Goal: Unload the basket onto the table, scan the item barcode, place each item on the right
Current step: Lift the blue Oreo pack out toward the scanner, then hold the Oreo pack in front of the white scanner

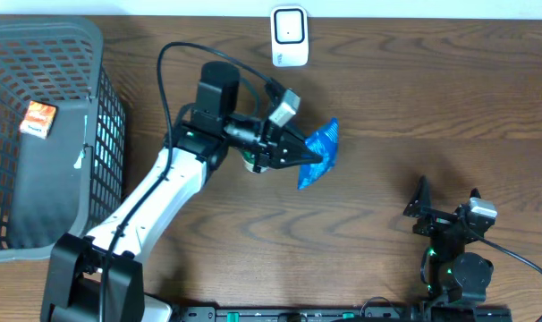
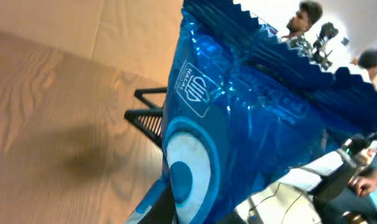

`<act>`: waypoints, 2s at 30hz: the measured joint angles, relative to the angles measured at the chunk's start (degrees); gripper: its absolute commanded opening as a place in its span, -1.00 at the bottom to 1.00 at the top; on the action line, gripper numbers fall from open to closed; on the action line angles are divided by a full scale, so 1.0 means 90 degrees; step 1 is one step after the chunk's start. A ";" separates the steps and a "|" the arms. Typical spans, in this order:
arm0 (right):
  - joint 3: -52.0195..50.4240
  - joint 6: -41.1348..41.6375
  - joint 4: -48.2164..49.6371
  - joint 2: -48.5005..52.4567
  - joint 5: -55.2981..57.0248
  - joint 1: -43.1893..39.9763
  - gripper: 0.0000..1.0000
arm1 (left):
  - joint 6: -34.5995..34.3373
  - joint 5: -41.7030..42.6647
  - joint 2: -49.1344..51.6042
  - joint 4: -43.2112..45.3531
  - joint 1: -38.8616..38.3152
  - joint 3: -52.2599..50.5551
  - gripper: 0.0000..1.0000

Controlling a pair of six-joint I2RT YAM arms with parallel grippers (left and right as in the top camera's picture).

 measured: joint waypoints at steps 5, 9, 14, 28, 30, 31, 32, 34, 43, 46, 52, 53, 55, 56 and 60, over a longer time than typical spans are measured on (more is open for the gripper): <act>0.0000 -0.0002 0.0002 0.0000 0.0000 0.0000 0.99 | -0.0046 0.0019 0.0000 0.0124 -0.0168 0.0000 -0.85; 0.0000 0.0000 0.0002 0.0000 0.0000 0.0000 0.98 | -0.0520 0.0017 0.0000 0.0126 -0.0168 0.0000 -0.85; 0.0000 -0.0002 0.0002 0.0000 -0.0002 0.0000 0.99 | -0.1678 0.0019 0.0000 0.0136 -0.0168 0.0000 -0.86; 0.0000 -0.0002 0.0002 0.0000 0.0000 0.0000 0.99 | -0.6093 0.0019 0.0000 0.0143 -0.0168 0.0000 -0.85; 0.0000 -0.0002 0.0002 0.0000 0.0000 0.0000 0.99 | -0.6652 0.0019 0.0000 0.0143 -0.0168 0.0000 -0.85; 0.0000 -0.0002 0.0002 0.0000 -0.0002 0.0000 0.99 | -0.6921 0.0019 0.0000 0.0143 -0.0168 0.0000 -0.85; 0.0000 0.0000 0.0002 0.0000 0.0000 0.0000 0.99 | -0.7189 0.0019 0.0000 0.0146 -0.0168 0.0000 -0.85; 0.0000 -0.0002 0.0002 0.0000 0.0000 0.0000 0.98 | -0.7779 0.0022 0.0000 0.0146 -0.0168 0.0000 -0.85; 0.0000 0.0000 0.0002 0.0000 0.0000 -0.0002 0.98 | -0.9377 0.0019 0.0000 0.0143 -0.0168 0.0002 -0.85; 0.0000 -0.0002 0.0002 0.0000 0.0000 0.0000 0.99 | -0.9690 0.0019 0.0000 0.0146 -0.0168 0.0000 -0.86; 0.0000 -0.0002 0.0002 0.0000 -0.0002 0.0000 0.98 | -1.0440 0.0019 0.0000 0.0143 -0.0168 0.0000 -0.86; 0.0000 -0.0002 0.0002 0.0000 0.0000 0.0000 0.98 | -1.0491 0.0019 0.0000 0.0143 -0.0168 0.0000 -0.86; 0.0000 0.0000 0.0002 0.0000 0.0000 0.0000 0.98 | -1.0608 0.0019 0.0000 0.0143 -0.0168 0.0000 -0.86; 0.0000 -0.0002 0.0002 0.0000 -0.0002 0.0000 0.98 | -1.0632 0.0019 0.0000 0.0143 -0.0168 0.0000 -0.86; 0.0000 -0.0002 0.0002 0.0000 -0.0002 0.0000 0.99 | -1.0722 0.0019 0.0000 0.0143 -0.0168 0.0000 -0.85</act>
